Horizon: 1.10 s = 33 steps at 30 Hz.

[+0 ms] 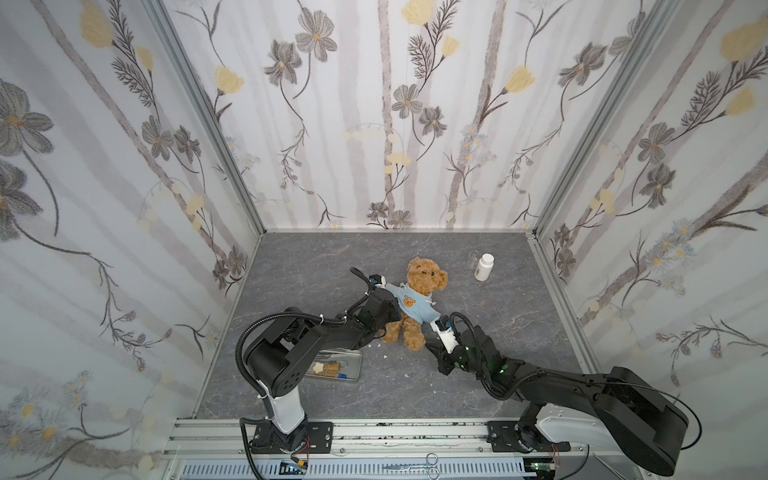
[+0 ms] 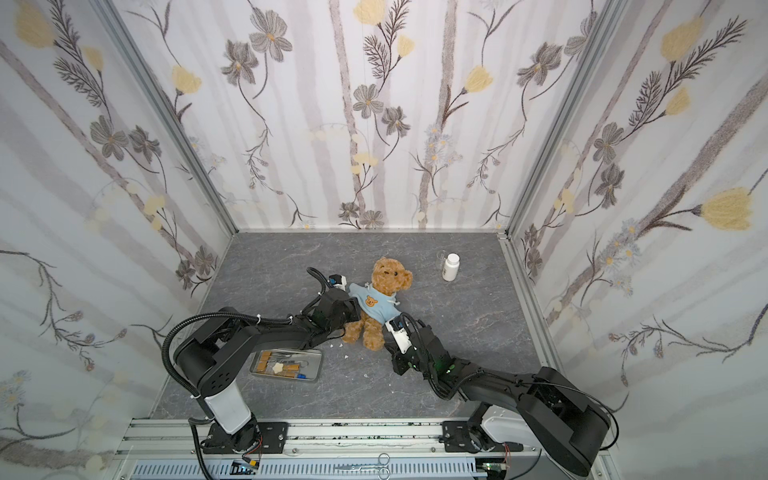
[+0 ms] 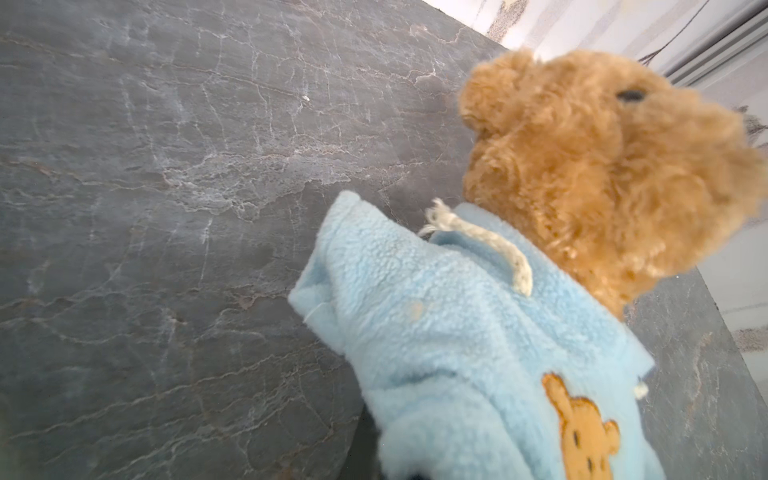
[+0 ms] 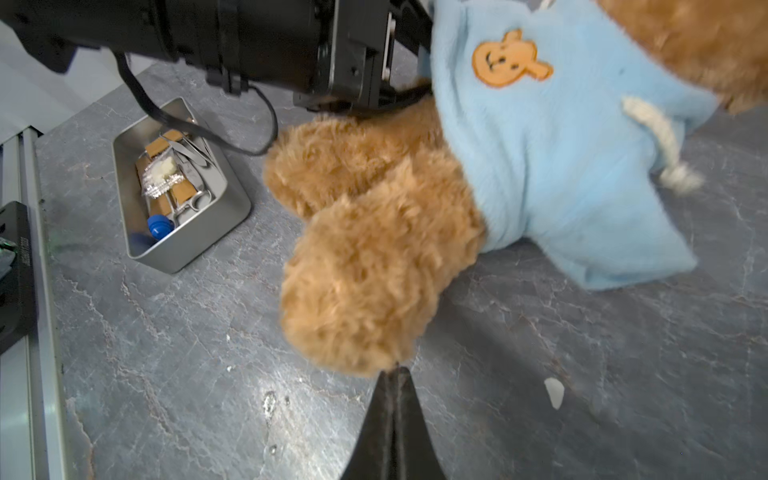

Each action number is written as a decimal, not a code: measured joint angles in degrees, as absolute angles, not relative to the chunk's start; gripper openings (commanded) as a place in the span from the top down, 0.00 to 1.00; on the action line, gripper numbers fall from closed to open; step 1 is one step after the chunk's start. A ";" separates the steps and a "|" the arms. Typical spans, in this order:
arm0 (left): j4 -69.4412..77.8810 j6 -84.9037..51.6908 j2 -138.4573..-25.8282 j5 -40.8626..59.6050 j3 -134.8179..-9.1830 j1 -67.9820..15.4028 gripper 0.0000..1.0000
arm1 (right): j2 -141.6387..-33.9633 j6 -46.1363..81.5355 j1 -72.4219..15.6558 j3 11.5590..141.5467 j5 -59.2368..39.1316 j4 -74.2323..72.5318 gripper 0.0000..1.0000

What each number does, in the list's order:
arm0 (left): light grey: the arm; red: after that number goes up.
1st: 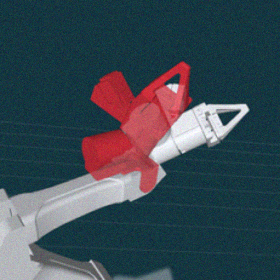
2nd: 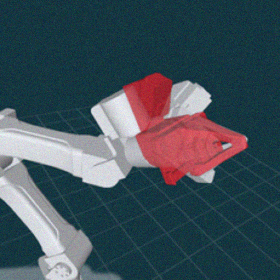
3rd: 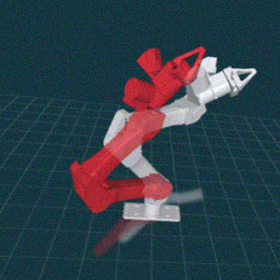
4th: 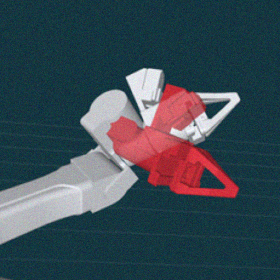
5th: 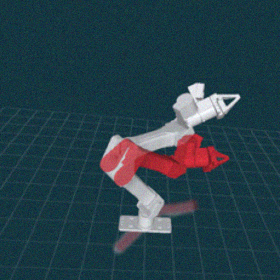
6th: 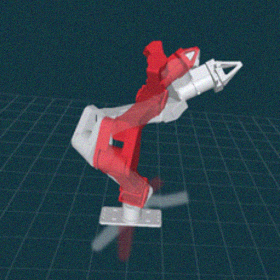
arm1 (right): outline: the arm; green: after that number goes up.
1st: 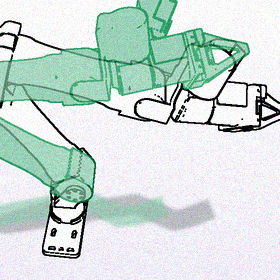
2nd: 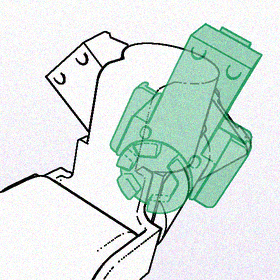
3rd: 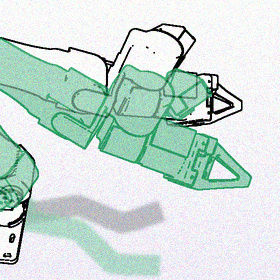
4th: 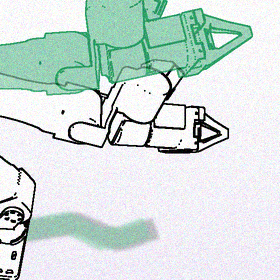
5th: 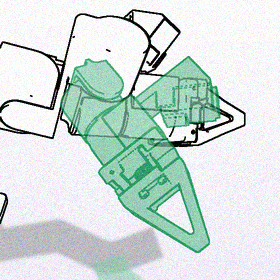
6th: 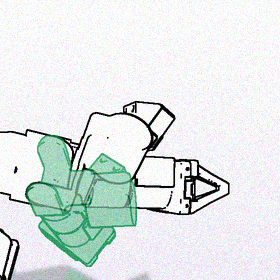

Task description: Dress the teddy bear

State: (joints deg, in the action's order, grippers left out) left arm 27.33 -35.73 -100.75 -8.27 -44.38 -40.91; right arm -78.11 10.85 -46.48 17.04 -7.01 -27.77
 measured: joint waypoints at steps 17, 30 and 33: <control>27.46 -34.33 -89.58 0.69 -35.90 -45.06 0.56 | -75.24 10.94 -49.65 24.01 -1.15 -23.79 0.51; 26.11 -33.82 -88.25 0.67 -34.41 -45.06 0.56 | -89.12 8.78 -53.93 29.63 12.34 -25.76 0.49; 25.93 -33.80 -87.96 0.67 -34.26 -45.06 0.55 | -92.12 7.40 -53.98 30.48 14.00 -26.92 0.49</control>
State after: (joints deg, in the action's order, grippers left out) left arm 25.93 -33.80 -87.96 0.67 -34.26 -45.06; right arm -92.12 7.40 -53.98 30.48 14.00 -26.92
